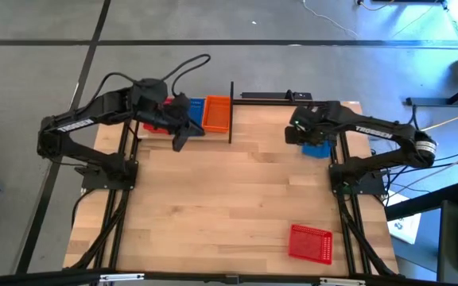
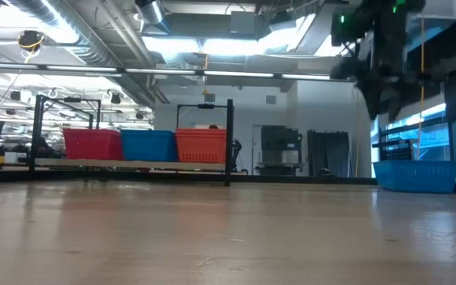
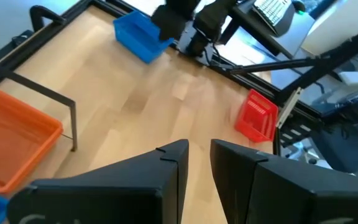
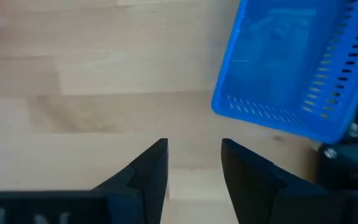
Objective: Stack baskets on shelf by color
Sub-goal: Stack the blue bin on the blue bins on the shelf
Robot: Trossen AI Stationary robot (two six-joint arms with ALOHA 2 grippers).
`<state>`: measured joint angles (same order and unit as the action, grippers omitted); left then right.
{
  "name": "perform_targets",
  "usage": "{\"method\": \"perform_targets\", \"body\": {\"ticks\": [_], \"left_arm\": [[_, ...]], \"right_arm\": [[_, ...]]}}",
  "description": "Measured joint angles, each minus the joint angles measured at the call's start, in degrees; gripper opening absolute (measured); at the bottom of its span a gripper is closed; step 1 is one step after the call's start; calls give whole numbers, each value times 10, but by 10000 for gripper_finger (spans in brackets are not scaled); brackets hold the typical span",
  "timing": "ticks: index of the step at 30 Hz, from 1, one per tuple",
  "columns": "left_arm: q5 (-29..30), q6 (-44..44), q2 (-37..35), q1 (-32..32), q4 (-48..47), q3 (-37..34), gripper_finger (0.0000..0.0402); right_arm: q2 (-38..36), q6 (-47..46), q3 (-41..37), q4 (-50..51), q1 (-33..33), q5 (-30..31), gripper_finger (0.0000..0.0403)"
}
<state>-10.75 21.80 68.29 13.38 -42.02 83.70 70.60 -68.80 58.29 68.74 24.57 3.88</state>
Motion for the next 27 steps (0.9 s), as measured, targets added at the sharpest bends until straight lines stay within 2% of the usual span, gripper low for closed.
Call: {"method": "perform_targets", "body": {"ticks": [5,9,18,24,27], "left_arm": [[1,0,0,-7,0,0,58],[1,-12,0,-7,0,0,58],[8,-14,0,-7,0,0,58],[8,-14,0,-7,0,0,58],[8,-15,0,-7,0,0,58]], "right_arm": [[7,22,-75,-42,24,-9,149],[7,158,-113,-51,27,-10,149],[7,379,-138,-58,27,-10,149],[8,437,-138,-68,27,24,149],[12,470,-138,-75,30,21,149]]}}
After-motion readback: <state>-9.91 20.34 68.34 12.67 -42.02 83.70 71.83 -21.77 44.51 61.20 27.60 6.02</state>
